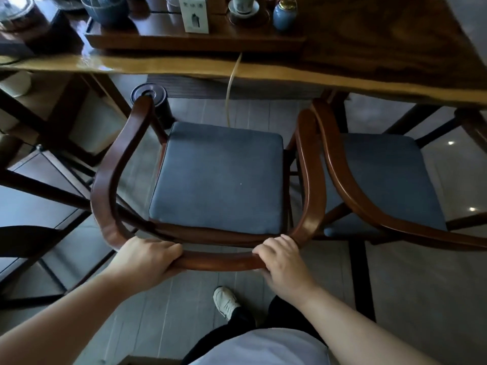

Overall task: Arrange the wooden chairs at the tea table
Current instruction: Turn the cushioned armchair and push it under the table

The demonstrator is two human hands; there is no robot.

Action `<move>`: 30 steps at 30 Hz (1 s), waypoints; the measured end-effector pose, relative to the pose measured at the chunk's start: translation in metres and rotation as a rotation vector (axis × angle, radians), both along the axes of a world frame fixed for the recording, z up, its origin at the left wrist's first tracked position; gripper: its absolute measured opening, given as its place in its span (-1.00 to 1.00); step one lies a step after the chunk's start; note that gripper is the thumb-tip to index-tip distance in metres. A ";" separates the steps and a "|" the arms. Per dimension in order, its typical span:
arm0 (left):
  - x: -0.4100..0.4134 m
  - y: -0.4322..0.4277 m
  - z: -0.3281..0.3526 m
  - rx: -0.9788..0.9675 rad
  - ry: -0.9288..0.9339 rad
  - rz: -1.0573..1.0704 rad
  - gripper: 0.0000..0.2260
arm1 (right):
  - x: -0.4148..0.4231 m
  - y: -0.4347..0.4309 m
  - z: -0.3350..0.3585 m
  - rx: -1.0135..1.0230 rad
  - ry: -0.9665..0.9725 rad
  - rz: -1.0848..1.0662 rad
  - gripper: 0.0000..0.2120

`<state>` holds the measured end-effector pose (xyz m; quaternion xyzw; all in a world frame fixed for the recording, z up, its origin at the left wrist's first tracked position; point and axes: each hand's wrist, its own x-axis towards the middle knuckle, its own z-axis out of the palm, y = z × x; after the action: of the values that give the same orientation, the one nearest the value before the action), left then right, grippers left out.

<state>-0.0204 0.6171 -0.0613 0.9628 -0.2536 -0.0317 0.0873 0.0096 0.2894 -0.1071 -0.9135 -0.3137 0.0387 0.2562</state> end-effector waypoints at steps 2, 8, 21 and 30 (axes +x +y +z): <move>0.007 0.011 -0.001 -0.009 -0.008 -0.003 -0.71 | 0.003 0.009 0.002 0.002 0.020 0.021 -0.70; 0.014 0.000 -0.002 -0.005 -0.011 0.031 -0.71 | 0.021 0.001 0.008 -0.047 0.049 0.069 -0.66; 0.069 -0.037 0.003 0.065 -0.084 -0.008 -0.58 | 0.089 -0.023 0.027 -0.126 0.101 0.075 -0.64; 0.065 -0.019 0.006 0.041 -0.052 0.005 -0.68 | 0.075 -0.009 0.023 -0.121 0.097 0.069 -0.67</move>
<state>0.0450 0.5982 -0.0556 0.9655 -0.2528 -0.0115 0.0610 0.0842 0.2805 -0.0840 -0.9129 -0.3295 0.1105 0.2141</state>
